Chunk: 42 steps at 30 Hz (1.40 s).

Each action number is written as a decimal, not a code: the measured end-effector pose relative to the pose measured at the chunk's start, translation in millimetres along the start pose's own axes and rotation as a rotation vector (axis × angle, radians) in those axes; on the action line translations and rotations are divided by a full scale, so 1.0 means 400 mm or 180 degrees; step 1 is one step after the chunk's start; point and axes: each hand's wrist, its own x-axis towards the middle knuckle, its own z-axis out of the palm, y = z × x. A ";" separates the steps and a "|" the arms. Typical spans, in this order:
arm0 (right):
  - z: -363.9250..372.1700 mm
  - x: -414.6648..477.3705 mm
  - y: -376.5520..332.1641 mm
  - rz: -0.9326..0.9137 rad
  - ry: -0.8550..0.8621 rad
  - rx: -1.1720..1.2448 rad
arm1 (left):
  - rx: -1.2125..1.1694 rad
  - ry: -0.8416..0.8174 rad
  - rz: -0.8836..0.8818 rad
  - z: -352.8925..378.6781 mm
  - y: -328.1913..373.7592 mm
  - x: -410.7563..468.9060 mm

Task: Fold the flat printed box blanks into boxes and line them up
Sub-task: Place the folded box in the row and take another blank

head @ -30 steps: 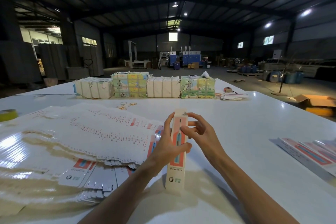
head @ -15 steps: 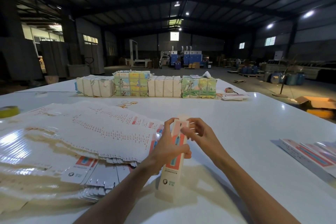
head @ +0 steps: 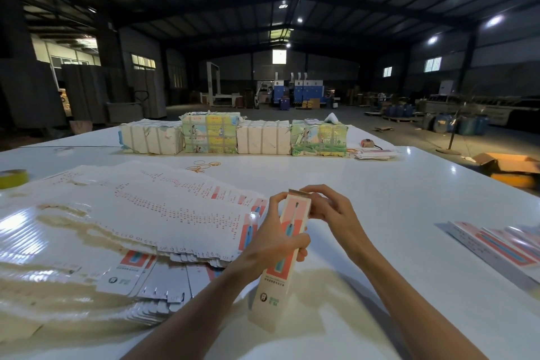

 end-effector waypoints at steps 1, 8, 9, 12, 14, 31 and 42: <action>0.004 -0.002 -0.004 0.0107 -0.0033 0.0167 | 0.0025 0.0003 0.0007 -0.003 0.001 0.000; 0.011 -0.001 -0.011 0.0623 0.0195 0.0658 | 0.0258 -0.0137 0.0032 -0.006 0.008 -0.014; 0.008 0.000 -0.011 0.0706 0.0229 0.0696 | 0.0260 -0.0169 0.0078 -0.008 0.010 -0.015; 0.000 0.003 -0.010 0.0875 0.0305 0.0746 | 0.0348 -0.0188 0.0123 -0.009 0.017 -0.020; -0.003 0.006 -0.010 0.0936 0.0315 0.0732 | 0.0396 -0.0165 0.0140 -0.007 0.018 -0.022; -0.017 0.012 -0.010 0.1043 0.0131 0.0750 | -0.0075 -0.0110 0.0206 0.002 0.000 -0.005; -0.013 0.022 0.001 0.1109 0.0248 0.0677 | 0.0035 -0.0166 0.0266 0.003 -0.003 -0.005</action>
